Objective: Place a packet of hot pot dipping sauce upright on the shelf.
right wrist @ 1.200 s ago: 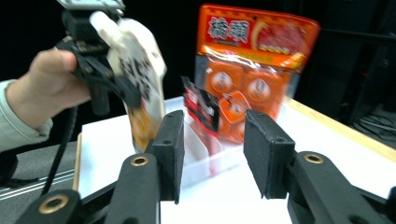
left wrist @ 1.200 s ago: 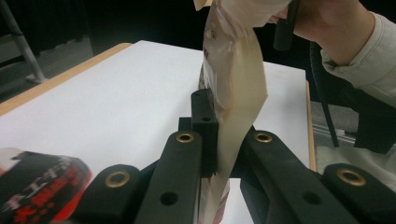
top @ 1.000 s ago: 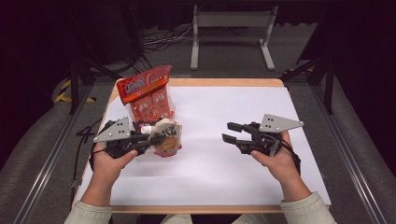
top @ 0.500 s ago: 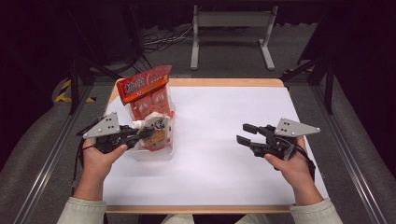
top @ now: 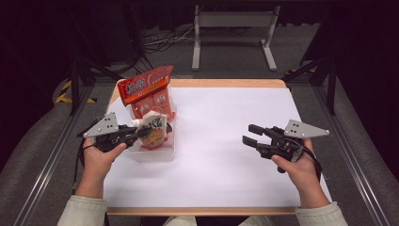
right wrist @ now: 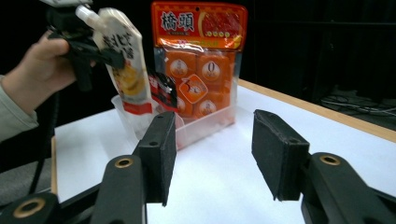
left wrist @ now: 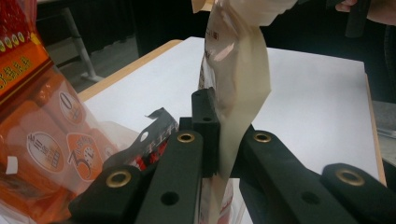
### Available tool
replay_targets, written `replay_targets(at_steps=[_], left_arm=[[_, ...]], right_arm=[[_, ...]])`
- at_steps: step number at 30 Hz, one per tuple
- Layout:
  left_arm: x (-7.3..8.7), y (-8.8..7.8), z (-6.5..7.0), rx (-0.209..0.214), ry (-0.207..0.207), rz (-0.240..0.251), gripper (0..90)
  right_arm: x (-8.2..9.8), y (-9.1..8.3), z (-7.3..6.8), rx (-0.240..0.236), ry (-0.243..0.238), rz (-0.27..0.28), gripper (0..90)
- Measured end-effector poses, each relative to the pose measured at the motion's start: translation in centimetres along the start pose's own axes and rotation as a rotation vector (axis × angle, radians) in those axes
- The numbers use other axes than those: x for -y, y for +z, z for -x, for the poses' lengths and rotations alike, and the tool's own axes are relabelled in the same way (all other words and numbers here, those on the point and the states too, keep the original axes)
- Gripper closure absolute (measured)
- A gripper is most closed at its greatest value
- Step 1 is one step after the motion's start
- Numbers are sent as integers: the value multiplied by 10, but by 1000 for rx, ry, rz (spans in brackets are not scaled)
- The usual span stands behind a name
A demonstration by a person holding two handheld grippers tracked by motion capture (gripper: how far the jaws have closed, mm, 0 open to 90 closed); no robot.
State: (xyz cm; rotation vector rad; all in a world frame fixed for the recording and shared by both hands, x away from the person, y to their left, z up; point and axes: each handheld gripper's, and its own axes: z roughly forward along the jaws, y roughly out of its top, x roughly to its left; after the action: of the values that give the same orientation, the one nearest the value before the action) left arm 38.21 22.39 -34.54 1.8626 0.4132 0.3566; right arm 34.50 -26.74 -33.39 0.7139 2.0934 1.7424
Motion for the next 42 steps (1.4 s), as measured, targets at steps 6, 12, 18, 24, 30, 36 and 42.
replay_targets(at_steps=[6, 12, 18, 24, 30, 36, 42], left_arm=[[11, 3, -5, 9, -22, 9, 877], [19, 8, -6, 28, -35, -13, 877], [27, 15, -6, 33, -52, -35, 877], [33, 20, -7, 35, -59, -65, 877], [37, 22, -7, 28, -68, -80, 877], [43, 24, -6, 19, -83, -112, 875], [48, 24, -6, 18, -94, -121, 869]], right_arm=[[2, 3, 3, 2, 3, -10, 497], [3, 6, 5, 3, 1, -5, 458], [3, 5, 5, 2, 4, -4, 455], [3, 7, 3, -6, 7, 10, 431], [3, 9, 4, 0, 1, 5, 413], [3, 11, 3, 15, -15, 3, 382], [2, 12, 4, 12, -19, 8, 377]])
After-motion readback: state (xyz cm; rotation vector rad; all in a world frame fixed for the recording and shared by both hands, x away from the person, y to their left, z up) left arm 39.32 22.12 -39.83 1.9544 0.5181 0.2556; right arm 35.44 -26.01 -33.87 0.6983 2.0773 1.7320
